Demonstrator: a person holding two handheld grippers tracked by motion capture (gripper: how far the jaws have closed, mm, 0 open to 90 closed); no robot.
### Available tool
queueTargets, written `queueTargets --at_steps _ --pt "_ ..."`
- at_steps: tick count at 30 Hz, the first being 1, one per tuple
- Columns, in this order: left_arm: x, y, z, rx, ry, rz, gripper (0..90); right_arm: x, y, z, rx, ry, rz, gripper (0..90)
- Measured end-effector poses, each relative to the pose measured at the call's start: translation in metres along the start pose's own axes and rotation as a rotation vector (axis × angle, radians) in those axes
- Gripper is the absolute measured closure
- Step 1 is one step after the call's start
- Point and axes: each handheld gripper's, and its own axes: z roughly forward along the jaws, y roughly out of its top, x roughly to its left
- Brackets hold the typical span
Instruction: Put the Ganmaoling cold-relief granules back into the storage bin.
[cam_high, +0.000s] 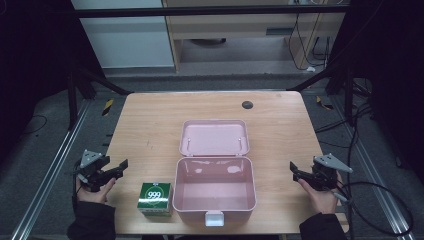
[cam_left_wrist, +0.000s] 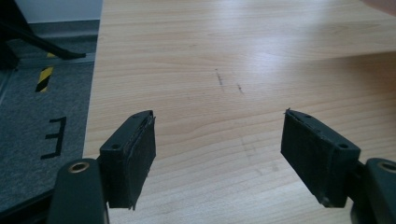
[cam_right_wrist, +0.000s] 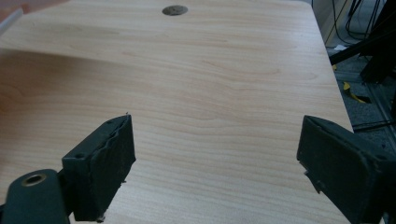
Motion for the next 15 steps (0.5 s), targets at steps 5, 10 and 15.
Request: queueTargets --at_steps 5,10,15 --pt "-0.006 0.006 -0.004 0.001 -0.060 0.002 24.3 -0.001 -0.001 0.000 0.007 0.002 0.001 10.7" --pt "-0.015 0.011 -0.006 0.025 -0.130 0.013 22.0 -0.001 0.001 -0.001 -0.013 -0.033 0.002 10.8" --pt "-0.022 0.016 -0.010 0.032 -0.194 0.036 21.0 0.000 0.001 -0.002 -0.018 -0.051 -0.007 13.2"
